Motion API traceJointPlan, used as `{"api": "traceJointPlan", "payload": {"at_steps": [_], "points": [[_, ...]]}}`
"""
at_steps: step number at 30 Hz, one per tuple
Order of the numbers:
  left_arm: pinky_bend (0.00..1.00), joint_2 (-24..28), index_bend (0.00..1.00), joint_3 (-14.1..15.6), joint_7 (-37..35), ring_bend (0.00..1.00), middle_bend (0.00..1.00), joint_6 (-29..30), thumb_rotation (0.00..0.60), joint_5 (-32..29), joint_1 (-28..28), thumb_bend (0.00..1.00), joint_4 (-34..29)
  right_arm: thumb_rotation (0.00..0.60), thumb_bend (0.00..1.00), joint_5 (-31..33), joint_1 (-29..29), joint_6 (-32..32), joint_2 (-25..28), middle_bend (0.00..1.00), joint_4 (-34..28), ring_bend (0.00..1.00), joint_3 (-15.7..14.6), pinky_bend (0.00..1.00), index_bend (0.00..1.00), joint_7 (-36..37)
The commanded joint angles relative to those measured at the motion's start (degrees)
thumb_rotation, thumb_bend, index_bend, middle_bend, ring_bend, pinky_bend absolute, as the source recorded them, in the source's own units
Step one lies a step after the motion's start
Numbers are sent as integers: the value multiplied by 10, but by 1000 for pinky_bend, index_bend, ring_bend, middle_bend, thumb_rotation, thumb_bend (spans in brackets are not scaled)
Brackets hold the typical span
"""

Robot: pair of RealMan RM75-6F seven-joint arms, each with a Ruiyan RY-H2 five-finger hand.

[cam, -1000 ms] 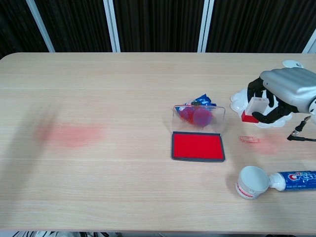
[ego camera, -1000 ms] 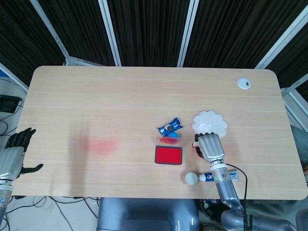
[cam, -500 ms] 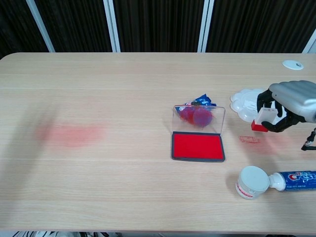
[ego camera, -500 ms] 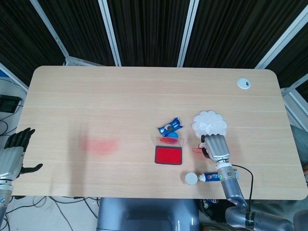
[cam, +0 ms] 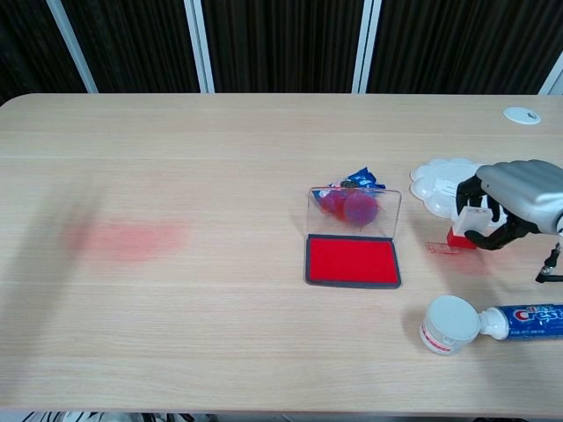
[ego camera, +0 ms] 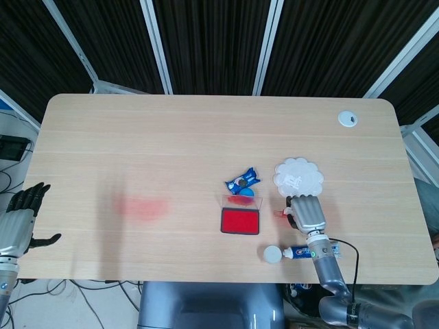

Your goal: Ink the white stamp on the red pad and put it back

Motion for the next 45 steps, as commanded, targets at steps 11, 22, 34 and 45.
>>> {"api": "traceJointPlan", "payload": {"at_steps": [11,22,34,45], "points": [[0,1,0,0,0,0,0,-1,600,1,0,1,-1,600,471,4,-3,-5,-8,591,9,490,2,516,799,-10],[0,1,0,0,1,0,0,-1,600,1,0,1,0,600,431,5,-5,-7,-14,579,17,482,4,516,785,-17],[0,1,0,0,0,0,0,-1,600,1,0,1,0,600,384,8,-7,-9,-20,546,23,464,3,482,737,-25],[0,1,0,0,0,0,0,-1,600,1,1,1,0,600,382,11,-7,-10,-22,539,21,461,6,482,730,-30]]}}
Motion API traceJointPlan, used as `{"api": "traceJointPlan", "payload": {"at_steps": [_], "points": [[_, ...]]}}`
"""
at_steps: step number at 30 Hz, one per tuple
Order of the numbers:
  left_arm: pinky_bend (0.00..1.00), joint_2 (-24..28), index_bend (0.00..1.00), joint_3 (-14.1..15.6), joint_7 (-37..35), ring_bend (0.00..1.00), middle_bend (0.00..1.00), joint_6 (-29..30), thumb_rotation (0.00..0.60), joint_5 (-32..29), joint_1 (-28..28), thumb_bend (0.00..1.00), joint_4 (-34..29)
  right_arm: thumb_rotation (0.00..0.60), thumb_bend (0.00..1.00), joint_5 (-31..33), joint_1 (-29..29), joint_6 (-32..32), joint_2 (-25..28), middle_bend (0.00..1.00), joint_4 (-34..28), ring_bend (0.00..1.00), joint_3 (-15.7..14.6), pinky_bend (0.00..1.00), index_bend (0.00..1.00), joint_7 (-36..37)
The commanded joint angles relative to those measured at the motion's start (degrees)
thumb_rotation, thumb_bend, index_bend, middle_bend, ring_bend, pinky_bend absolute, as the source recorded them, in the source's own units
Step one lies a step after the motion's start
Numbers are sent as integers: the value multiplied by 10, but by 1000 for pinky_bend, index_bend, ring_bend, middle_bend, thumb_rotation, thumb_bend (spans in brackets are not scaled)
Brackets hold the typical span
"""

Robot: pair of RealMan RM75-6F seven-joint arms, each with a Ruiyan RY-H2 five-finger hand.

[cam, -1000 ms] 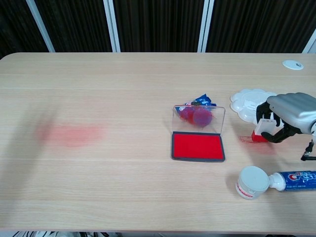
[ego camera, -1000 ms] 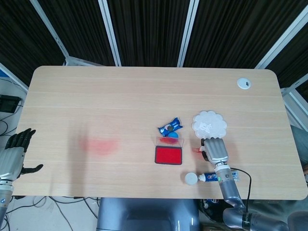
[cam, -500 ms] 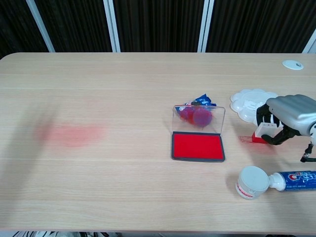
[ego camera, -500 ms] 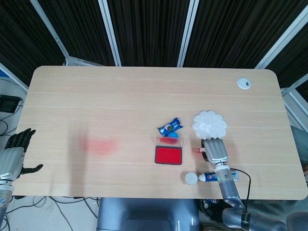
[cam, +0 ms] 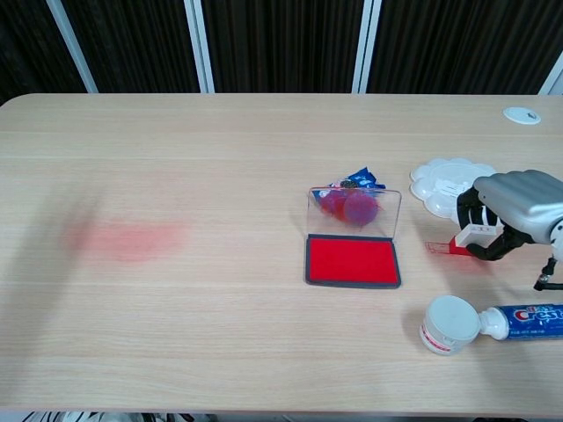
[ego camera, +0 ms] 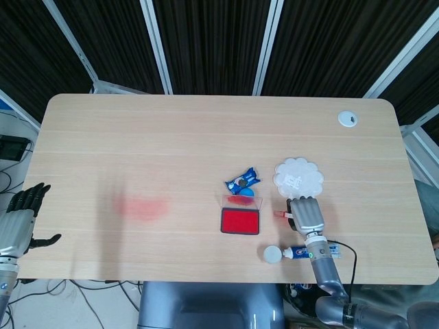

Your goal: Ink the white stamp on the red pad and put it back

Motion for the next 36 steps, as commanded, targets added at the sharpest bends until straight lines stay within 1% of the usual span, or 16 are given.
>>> {"api": "traceJointPlan", "payload": {"at_steps": [1,6,13,21,27,36], "points": [[0,0,0,0,0,0,0,0,600,0,0,1,0,600,382,0,0,0,0,539,-1,461,1,482,730,-1],[0,0,0,0,0,0,0,0,600,0,0,1,0,600,383,4,3,-3,3,535,-7,460,4,482,727,-9],[0,1,0,0,1,0,0,-1,600,-2,0,1,-1,600,382,13,8,-6,9,511,-19,445,8,482,692,-30],[0,2,0,0,-2,0,0,-2,600,-2,0,1,-2,600,382,29,11,-9,14,511,-33,445,10,482,691,-55],[0,4,0,0,-3,0,0,-3,600,-1,0,1,-3,600,382,37,15,-11,13,511,-37,445,8,482,691,-74],[0,5,0,0,-4,0,0,-4,600,-2,0,1,-3,600,382,28,20,-4,9,506,-25,444,-2,481,683,-99]]}}
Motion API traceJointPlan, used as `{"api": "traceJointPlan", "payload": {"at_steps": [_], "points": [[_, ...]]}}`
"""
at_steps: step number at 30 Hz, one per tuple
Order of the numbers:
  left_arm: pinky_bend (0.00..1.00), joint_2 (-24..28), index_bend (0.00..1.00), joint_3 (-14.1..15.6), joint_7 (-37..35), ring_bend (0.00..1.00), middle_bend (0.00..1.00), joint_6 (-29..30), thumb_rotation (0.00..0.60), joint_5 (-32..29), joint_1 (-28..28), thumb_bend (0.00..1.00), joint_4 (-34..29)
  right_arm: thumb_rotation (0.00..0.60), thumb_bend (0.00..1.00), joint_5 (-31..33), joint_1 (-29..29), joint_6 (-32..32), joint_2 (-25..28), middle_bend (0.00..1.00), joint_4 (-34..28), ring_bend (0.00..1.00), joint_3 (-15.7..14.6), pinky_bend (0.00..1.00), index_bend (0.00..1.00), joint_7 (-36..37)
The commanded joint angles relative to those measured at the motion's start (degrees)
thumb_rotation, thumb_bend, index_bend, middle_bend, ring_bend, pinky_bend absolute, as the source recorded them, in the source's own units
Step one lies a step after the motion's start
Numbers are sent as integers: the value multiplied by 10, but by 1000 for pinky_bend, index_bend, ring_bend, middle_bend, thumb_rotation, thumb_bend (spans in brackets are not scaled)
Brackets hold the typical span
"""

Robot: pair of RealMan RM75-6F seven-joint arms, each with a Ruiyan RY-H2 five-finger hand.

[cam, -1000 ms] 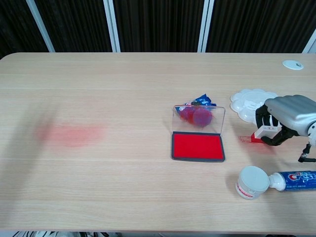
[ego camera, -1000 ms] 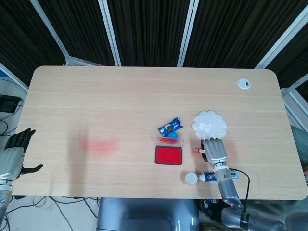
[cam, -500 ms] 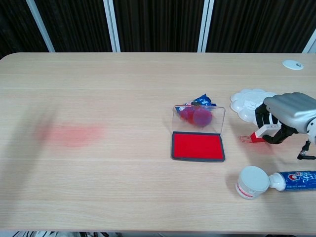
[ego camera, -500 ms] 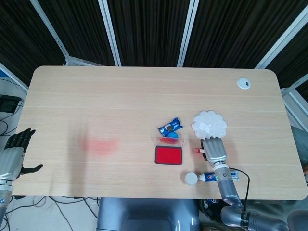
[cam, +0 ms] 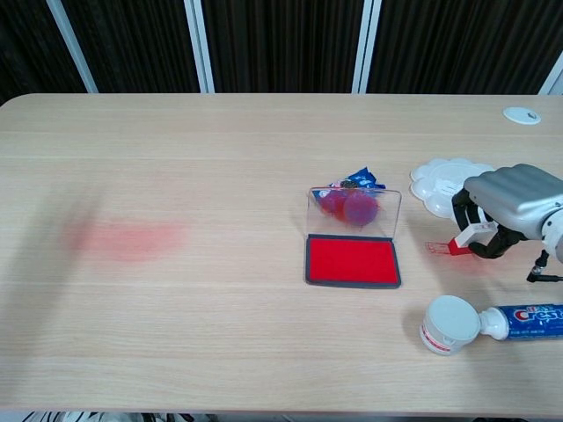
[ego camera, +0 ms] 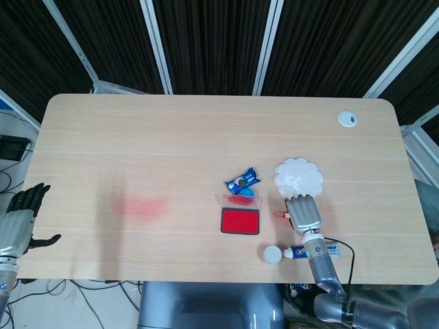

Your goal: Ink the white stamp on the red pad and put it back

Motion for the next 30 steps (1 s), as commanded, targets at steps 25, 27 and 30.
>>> {"api": "traceJointPlan", "payload": {"at_steps": [25,27,30], "points": [[0,7,0,1,-8,0,0,-7,600,-2,-1,1,-4,600,383,68,28,-12,8,498,-39,443,12,481,672,-103],[0,7,0,1,-9,0,0,-8,600,-2,-2,1,-4,600,382,76,30,-12,8,493,-42,440,12,481,662,-112],[0,8,0,1,-10,0,0,-8,600,-2,-2,1,-5,600,382,85,33,-11,8,484,-47,434,13,481,647,-119]]}}
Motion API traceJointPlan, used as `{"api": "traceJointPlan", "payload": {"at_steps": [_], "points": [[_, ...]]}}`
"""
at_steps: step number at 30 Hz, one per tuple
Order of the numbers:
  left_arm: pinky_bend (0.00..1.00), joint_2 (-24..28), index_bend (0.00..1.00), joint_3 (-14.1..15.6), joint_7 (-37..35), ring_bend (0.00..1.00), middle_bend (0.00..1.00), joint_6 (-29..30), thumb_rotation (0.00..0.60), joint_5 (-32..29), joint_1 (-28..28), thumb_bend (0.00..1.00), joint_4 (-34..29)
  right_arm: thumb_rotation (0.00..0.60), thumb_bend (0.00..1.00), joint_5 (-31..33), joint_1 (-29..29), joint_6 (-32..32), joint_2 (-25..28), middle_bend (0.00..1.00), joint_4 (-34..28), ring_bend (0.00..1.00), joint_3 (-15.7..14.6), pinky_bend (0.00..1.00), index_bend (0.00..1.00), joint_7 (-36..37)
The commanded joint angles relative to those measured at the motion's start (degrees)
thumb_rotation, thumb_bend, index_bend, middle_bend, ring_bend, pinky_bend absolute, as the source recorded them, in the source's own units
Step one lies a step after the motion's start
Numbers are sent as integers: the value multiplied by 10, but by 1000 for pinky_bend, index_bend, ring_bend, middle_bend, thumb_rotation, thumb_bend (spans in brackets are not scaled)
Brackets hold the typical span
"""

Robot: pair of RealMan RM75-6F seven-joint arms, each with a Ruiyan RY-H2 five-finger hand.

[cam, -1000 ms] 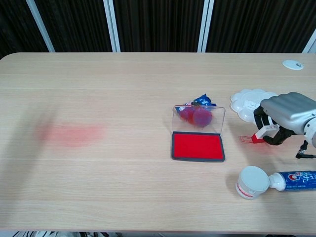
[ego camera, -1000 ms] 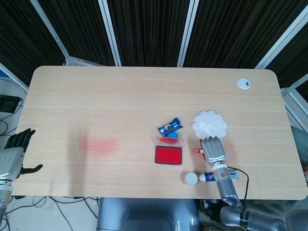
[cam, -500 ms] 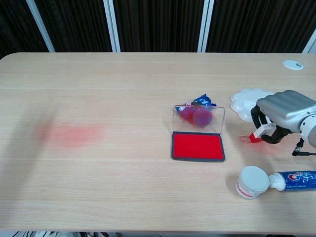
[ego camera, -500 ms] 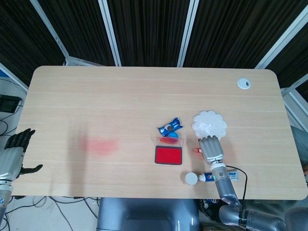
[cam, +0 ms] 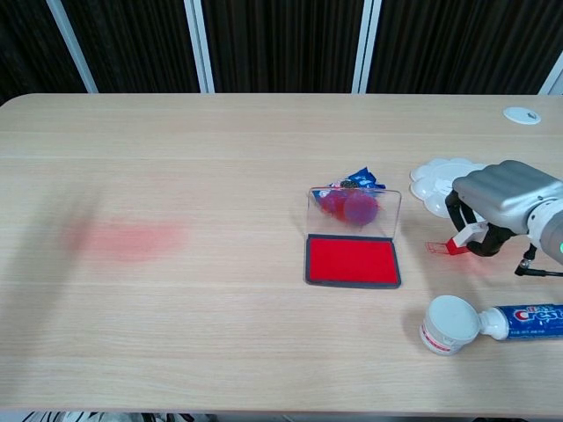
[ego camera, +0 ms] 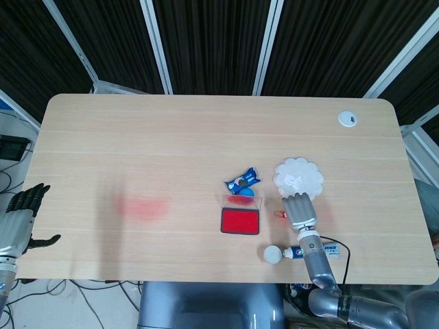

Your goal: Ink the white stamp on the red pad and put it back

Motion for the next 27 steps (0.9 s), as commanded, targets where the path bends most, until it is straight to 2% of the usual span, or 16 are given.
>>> {"api": "traceJointPlan", "payload": {"at_steps": [1,27], "points": [[0,0,0,0,-1,0,0,0,600,0,0,1,0,600,382,6,3,1,0,480,-4,432,1,481,641,-6],[0,2,0,0,-2,0,0,-1,600,0,-1,1,-1,600,357,30,19,19,4,439,-23,413,-8,461,544,-31]]}}
